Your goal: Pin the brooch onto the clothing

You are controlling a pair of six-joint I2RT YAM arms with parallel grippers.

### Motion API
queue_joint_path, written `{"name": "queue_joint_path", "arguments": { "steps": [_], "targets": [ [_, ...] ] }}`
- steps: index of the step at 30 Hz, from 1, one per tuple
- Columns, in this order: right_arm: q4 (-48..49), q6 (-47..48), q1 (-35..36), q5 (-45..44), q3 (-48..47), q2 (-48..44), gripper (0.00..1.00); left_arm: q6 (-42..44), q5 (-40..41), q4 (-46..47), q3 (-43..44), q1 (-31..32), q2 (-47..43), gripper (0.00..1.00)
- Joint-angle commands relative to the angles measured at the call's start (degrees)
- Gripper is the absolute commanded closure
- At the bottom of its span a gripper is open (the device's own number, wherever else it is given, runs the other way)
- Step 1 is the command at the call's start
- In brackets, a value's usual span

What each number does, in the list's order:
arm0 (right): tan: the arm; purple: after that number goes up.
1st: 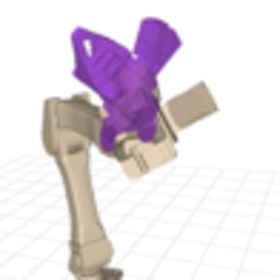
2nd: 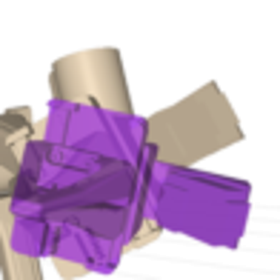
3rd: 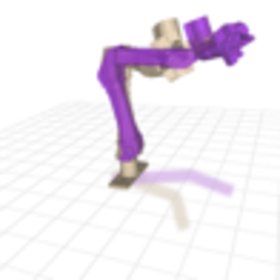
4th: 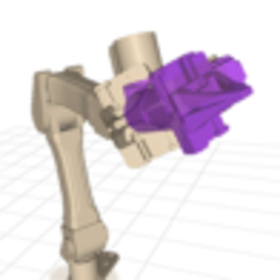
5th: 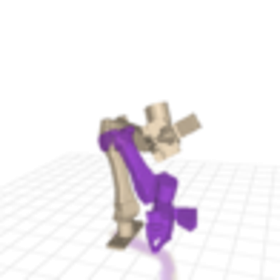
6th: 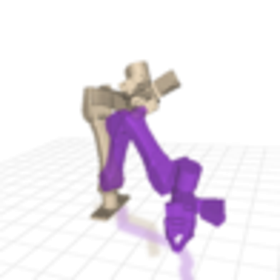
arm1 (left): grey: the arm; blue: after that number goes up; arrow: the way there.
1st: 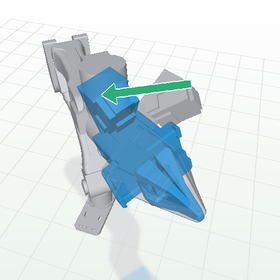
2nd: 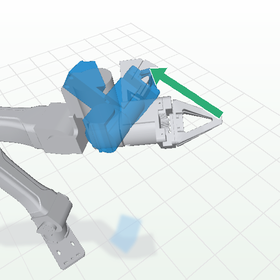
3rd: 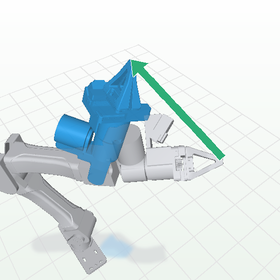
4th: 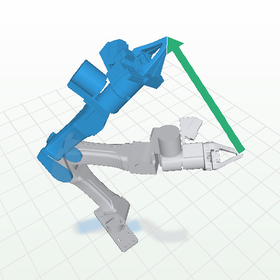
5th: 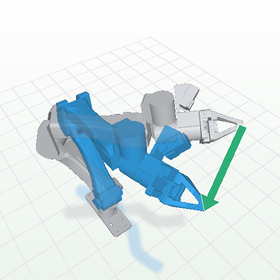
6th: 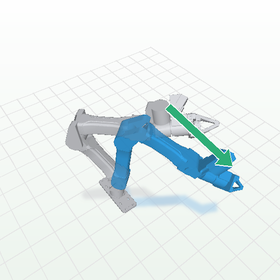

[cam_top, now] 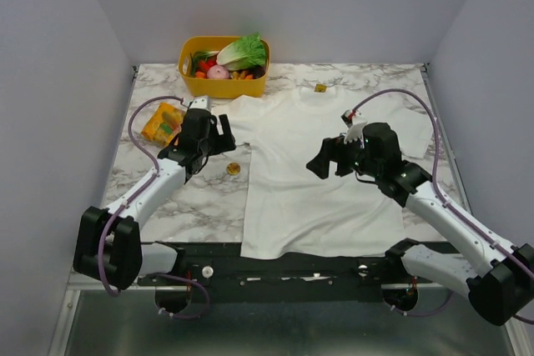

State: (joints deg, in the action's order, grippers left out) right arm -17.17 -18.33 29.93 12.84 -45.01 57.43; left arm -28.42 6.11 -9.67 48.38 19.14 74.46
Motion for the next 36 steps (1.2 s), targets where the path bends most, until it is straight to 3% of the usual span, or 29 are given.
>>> {"name": "queue_joint_path", "arguments": {
  "steps": [1,6,9,14,17,25,31,34,36],
  "targets": [
    [9.25,-2.06,0.39,9.21,-0.60,6.27,0.00,-2.60,-4.35,-0.52,-2.67,-1.03,-4.14,0.09],
    [11.98,-3.82,2.84,10.01,-5.25,16.47,0.03,-4.27,-6.02,-1.75,-4.34,-2.78,-3.35,0.15],
    [11.72,-4.26,5.83,10.01,-11.39,24.03,0.11,-6.72,-8.02,-0.62,-6.89,-4.27,-2.91,0.19],
    [11.89,-4.70,10.75,10.54,-20.18,36.23,0.33,-9.02,-17.69,9.40,-13.21,-7.80,-0.81,0.24],
    [12.42,-5.58,12.16,11.24,-23.27,42.91,0.56,-9.72,-24.11,16.51,-15.50,-9.46,1.73,0.24],
    [9.01,-6.63,14.71,8.87,-35.03,56.11,0.88,-11.92,-32.74,25.93,-17.00,-10.87,11.85,0.26],
    [5.40,-7.34,16.56,5.97,-41.99,64.11,0.95,-10.95,-30.20,24.19,-17.01,-11.05,12.03,0.32],
    [3.81,-8.30,16.65,4.91,-44.72,66.23,0.96,-9.99,-29.14,22.43,-16.65,-11.22,11.85,0.39],
    [2.67,-8.57,16.65,4.83,-46.21,67.90,0.96,-9.72,-28.79,21.72,-16.48,-11.31,11.68,0.52]
  ]
}}
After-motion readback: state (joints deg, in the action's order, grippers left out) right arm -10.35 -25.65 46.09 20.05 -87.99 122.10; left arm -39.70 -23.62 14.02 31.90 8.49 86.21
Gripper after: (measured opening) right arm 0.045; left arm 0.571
